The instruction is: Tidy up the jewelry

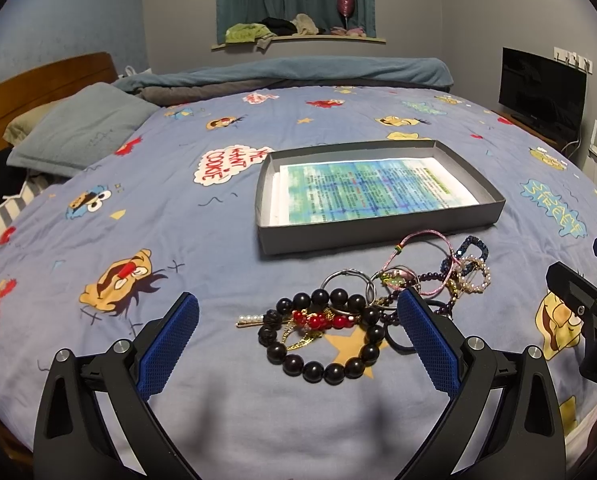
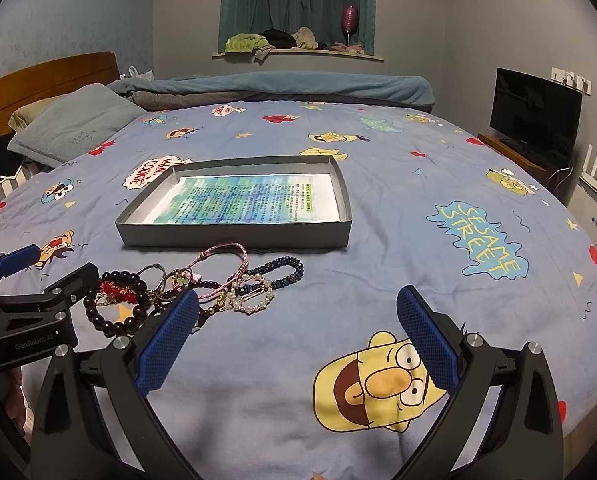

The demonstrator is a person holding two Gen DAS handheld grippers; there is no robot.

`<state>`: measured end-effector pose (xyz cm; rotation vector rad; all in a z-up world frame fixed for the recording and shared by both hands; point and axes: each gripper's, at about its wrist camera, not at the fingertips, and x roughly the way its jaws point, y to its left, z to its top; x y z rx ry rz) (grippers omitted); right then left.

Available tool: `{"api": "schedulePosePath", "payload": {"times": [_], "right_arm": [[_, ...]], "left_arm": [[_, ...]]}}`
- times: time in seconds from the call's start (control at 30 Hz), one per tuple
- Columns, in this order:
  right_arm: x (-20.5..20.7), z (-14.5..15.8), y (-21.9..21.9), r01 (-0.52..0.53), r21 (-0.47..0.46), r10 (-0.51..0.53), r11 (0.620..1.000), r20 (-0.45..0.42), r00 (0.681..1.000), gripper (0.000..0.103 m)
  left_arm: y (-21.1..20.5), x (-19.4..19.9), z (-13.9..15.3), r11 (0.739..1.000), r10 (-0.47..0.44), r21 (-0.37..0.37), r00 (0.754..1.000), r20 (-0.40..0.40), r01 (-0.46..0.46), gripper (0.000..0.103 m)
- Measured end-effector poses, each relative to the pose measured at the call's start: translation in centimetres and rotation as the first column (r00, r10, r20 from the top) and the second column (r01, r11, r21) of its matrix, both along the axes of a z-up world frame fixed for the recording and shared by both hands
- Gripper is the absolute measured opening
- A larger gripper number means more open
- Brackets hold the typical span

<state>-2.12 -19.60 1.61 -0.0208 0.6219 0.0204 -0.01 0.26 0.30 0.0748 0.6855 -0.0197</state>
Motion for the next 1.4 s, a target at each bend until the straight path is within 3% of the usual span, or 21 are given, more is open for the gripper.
{"api": "schedulePosePath", "payload": {"times": [0.83, 0.97, 1.1, 1.23, 1.4], "right_arm": [[1.7, -1.1, -0.4, -0.020, -0.008, 0.020, 1.000, -0.006, 1.000, 0.098], [2.8, -1.4, -0.5, -0.023, -0.036, 0.023, 0.999, 0.007, 1.000, 0.098], [4.5, -2.0, -1.8, -0.070, 0.065, 0.072, 0.995, -0.024, 0.997, 0.098], [6.5, -3.5, -2.6, -0.059, 0.084, 0.067, 0.995, -0.102, 0.993, 0.098], [7.7, -3.8, -2.4, -0.085, 0.104, 0.095, 0.991, -0.097, 0.991, 0.096]], "left_arm": [[1.0, 1.0, -1.0, 1.000, -0.020, -0.022, 1.000, -0.014, 0.019, 0.099], [2.2, 2.0, -1.3, 0.997, -0.036, -0.069, 0.999, -0.024, 0.035, 0.099], [3.2, 2.8, -1.3, 0.996, -0.052, -0.072, 0.998, -0.028, 0.049, 0.099], [4.8, 3.6, -2.0, 0.995, -0.054, -0.087, 0.997, -0.055, 0.049, 0.099], [5.8, 4.2, -3.0, 0.995, -0.063, -0.078, 0.995, -0.084, 0.057, 0.096]]}}
